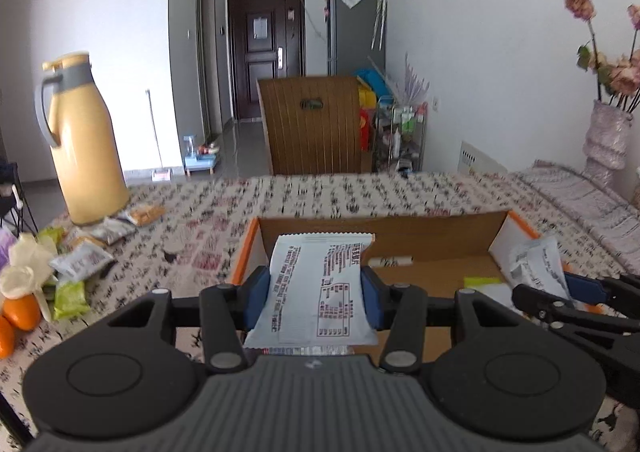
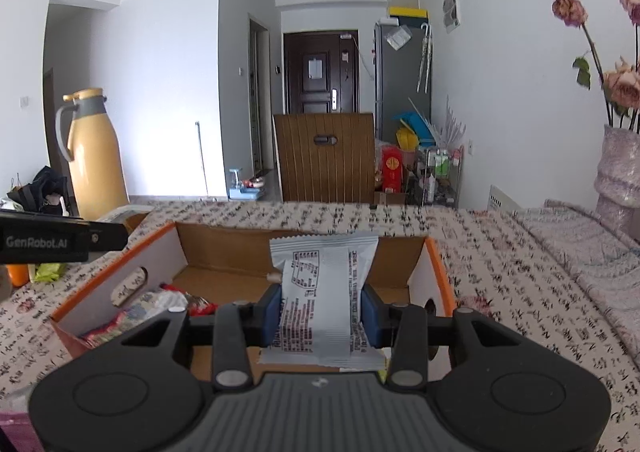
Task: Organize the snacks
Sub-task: 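Lower both white packets into the red box and open both tools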
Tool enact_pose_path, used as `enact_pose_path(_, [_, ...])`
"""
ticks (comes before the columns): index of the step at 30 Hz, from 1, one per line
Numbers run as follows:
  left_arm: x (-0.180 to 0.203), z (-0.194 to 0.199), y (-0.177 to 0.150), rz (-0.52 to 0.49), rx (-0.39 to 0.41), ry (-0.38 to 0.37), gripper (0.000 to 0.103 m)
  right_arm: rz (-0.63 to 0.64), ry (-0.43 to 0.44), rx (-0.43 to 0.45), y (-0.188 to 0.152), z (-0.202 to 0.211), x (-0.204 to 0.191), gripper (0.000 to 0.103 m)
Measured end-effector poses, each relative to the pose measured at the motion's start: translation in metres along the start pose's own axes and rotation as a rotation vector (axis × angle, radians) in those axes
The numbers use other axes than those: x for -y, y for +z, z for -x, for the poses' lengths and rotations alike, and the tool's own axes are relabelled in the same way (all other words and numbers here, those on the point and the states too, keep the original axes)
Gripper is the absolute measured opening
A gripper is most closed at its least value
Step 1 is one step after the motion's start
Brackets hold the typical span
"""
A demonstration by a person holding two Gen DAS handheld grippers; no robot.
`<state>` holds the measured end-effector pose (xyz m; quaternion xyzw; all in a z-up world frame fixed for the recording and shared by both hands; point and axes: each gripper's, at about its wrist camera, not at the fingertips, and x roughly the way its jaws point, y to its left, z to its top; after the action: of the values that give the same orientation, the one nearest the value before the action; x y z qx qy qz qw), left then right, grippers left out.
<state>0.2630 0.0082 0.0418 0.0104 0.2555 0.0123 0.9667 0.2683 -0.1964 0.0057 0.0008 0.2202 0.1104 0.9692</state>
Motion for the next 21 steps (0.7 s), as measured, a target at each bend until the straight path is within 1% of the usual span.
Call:
enact_pose_path(6, [-0.004,-0.02,-0.01,0.01,-0.039,-0.001,0.049,-0.017,0.001,-0.039,-0.01,-0.014,0.005,0.04])
enact_pose_path(10, [-0.006,-0.024,-0.014,0.012,-0.053,-0.015,0.05,-0.017,0.002,-0.07,-0.015,-0.021,0.006,0.042])
enact_pose_path(11, [-0.005,-0.024,-0.015,0.009,-0.053,-0.017,0.053,-0.019,0.002,-0.071,-0.016,-0.02,0.007,0.045])
enact_pose_path(12, [-0.005,-0.024,-0.016,0.008,-0.054,-0.019,0.056,-0.02,-0.003,-0.067,-0.016,-0.019,0.007,0.045])
enact_pose_path(13, [-0.005,-0.024,-0.016,0.009,-0.05,-0.017,0.066,-0.02,-0.005,-0.062,-0.016,-0.019,0.007,0.047])
enact_pose_path(14, [-0.005,-0.022,-0.016,0.01,-0.043,-0.012,0.079,-0.023,-0.007,-0.061,-0.017,-0.018,0.007,0.056])
enact_pose_path(15, [-0.006,-0.021,-0.016,0.013,-0.035,-0.006,0.085,-0.029,-0.006,-0.058,-0.017,-0.017,0.008,0.07])
enact_pose_path(16, [-0.006,-0.018,-0.015,0.016,-0.022,0.002,0.093,-0.032,-0.008,-0.054,-0.017,-0.016,0.008,0.077])
enact_pose_path(17, [-0.007,-0.016,-0.015,0.02,-0.007,0.004,0.099,-0.034,-0.012,-0.043,-0.017,-0.014,0.008,0.085])
enact_pose_path(18, [-0.007,-0.013,-0.014,0.026,0.002,0.002,0.102,-0.037,-0.013,-0.034,-0.016,-0.012,0.008,0.09])
enact_pose_path(19, [-0.007,-0.012,-0.014,0.033,0.009,0.004,0.103,-0.043,-0.011,-0.028,-0.016,-0.01,0.01,0.093])
enact_pose_path(20, [-0.008,-0.011,-0.014,0.038,0.013,0.004,0.103,-0.052,-0.01,-0.026,-0.016,-0.008,0.011,0.1])
enact_pose_path(21, [-0.009,-0.011,-0.013,0.042,0.012,0.003,0.103,-0.057,-0.013,-0.024,-0.016,-0.008,0.012,0.103])
